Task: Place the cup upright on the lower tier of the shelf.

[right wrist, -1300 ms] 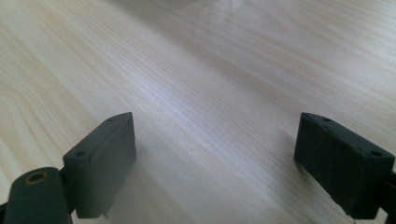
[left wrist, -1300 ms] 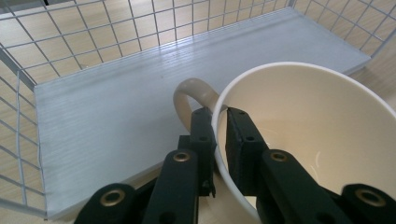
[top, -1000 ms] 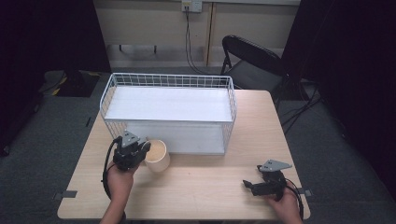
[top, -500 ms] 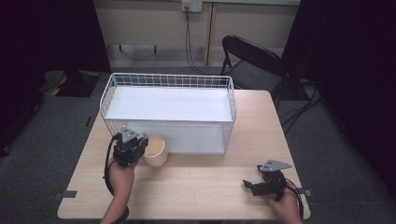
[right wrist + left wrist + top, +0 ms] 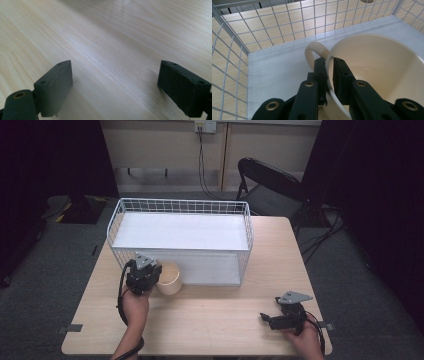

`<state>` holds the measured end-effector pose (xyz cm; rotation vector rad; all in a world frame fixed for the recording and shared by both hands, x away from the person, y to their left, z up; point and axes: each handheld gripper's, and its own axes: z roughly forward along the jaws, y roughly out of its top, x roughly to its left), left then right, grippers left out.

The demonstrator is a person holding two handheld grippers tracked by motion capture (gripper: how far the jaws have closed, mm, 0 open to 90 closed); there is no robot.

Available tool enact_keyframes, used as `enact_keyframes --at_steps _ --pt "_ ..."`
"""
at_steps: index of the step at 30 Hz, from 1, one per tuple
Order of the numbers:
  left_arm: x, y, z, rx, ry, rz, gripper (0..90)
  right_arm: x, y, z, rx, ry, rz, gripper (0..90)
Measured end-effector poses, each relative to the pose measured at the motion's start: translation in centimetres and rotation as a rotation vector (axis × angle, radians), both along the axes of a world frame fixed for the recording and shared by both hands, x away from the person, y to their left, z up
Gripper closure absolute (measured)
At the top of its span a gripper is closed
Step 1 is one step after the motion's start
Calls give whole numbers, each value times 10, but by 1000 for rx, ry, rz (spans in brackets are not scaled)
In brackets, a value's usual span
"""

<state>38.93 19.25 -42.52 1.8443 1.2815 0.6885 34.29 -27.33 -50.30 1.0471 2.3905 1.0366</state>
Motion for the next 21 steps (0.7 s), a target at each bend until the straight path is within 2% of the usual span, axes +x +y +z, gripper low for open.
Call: enact_keyframes --at_steps 5,21 --pt "3 -3 0 13 5 4 818 0 0 0 0 1 0 119" --pt "8 -3 -5 15 7 36 816 0 0 0 2 1 0 119"
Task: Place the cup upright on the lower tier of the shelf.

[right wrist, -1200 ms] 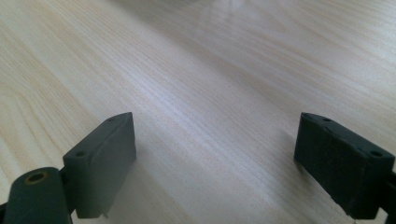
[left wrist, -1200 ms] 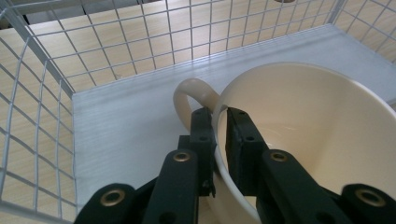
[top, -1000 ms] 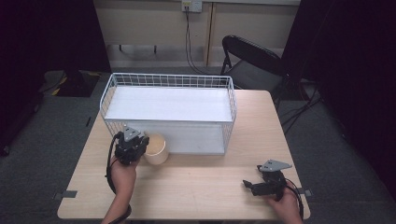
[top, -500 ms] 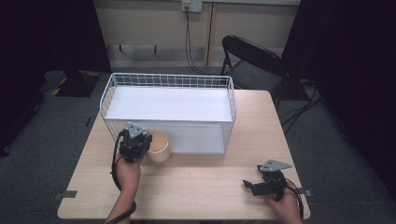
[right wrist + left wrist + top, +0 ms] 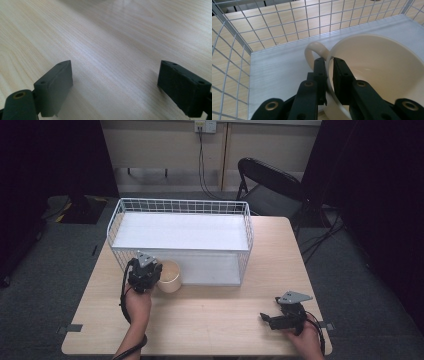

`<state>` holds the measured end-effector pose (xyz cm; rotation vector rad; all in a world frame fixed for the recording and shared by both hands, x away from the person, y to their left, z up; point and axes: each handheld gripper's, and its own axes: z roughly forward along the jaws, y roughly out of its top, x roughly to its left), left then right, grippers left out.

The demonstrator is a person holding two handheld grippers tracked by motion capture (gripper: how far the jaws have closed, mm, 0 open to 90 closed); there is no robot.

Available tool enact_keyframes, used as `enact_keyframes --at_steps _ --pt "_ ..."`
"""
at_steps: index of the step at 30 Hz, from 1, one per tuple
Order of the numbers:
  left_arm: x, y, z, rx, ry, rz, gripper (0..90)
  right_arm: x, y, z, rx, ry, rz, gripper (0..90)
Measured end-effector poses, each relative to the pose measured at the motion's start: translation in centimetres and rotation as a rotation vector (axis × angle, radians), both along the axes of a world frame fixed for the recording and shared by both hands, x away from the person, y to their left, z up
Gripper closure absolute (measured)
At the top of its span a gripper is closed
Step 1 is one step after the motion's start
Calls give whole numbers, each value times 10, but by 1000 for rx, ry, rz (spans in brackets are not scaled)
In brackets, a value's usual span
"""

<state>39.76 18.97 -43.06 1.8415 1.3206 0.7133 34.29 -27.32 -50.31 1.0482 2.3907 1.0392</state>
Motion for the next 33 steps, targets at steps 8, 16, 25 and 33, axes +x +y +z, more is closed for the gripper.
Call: enact_keyframes --at_steps 8,16,25,33 --pt "2 0 -2 -10 -5 10 815 0 0 0 0 -1 0 119" --pt "3 0 -2 -10 -9 14 813 0 0 0 0 -1 0 119" --pt "4 1 0 -37 -20 6 705 0 0 0 0 0 0 119" --pt "3 2 -3 -62 -5 3 601 0 0 0 -2 -1 0 119"
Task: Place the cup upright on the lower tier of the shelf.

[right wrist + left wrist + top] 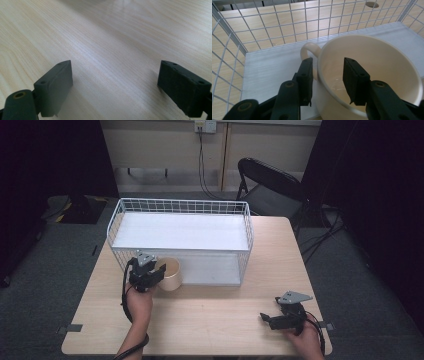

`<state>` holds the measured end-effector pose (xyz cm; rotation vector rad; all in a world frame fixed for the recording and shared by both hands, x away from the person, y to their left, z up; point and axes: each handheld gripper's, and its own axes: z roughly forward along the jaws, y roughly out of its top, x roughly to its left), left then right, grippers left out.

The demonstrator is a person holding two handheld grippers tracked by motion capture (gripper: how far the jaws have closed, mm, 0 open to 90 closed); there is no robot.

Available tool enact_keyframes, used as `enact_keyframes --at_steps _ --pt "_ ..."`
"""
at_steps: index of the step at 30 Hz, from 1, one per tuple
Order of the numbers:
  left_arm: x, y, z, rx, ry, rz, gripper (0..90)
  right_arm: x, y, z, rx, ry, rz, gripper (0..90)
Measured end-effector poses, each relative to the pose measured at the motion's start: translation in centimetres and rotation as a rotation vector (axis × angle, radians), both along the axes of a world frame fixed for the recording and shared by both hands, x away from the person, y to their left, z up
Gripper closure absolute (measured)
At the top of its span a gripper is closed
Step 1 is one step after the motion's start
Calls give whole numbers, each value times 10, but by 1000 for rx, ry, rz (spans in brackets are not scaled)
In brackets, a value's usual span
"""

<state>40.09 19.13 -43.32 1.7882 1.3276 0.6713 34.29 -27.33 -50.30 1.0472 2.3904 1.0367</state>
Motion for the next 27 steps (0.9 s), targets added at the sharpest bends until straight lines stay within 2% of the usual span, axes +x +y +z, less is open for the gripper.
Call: enact_keyframes --at_steps 5,11,16,19,23,27 --pt "-3 3 2 -22 7 -7 528 0 0 0 2 1 1 119" --pt "-10 9 12 -24 -5 -9 445 0 0 0 0 1 2 119" --pt "-16 14 16 -34 5 -21 375 0 0 0 0 1 1 118" --pt "-21 14 17 -26 11 -40 351 0 0 0 0 1 1 119" --pt "-28 11 17 -29 6 -55 313 0 0 0 2 2 3 119" --pt "-33 9 21 -30 -16 -68 288 1 0 0 1 1 5 118"
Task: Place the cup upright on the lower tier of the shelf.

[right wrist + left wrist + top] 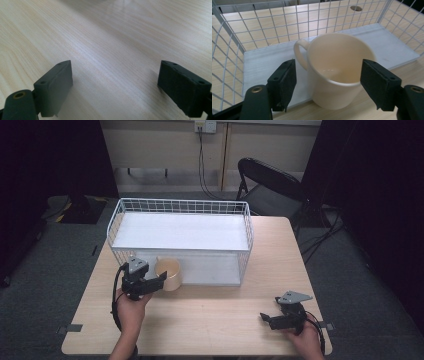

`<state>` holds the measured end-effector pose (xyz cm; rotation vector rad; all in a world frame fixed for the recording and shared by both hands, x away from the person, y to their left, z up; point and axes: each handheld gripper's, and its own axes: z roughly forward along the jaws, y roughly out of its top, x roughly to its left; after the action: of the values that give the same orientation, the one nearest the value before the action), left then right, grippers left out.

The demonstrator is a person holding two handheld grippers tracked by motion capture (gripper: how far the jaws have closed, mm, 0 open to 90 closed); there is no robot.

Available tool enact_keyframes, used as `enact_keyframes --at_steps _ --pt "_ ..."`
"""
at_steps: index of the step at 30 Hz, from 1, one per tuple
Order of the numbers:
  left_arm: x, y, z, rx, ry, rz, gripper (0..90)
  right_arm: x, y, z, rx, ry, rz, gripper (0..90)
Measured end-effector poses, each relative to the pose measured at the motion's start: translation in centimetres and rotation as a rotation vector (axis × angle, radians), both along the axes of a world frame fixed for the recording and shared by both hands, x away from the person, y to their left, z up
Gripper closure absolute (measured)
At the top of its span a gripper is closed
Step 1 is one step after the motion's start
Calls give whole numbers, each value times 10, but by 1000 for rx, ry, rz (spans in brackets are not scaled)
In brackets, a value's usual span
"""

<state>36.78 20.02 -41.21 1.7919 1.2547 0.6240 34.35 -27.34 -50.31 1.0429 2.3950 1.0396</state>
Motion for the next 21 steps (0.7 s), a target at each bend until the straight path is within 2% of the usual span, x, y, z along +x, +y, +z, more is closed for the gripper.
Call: enact_keyframes --at_steps 3,9,16,21 --pt "-4 -1 3 1 -13 -6 280 0 0 0 0 1 -1 118" --pt "-10 -5 3 3 -8 -24 265 0 0 0 0 0 0 118" --pt "-10 -10 -10 17 16 -33 254 0 0 0 0 1 0 118" --pt "-7 -10 -16 9 34 -27 258 0 0 0 0 0 0 118"
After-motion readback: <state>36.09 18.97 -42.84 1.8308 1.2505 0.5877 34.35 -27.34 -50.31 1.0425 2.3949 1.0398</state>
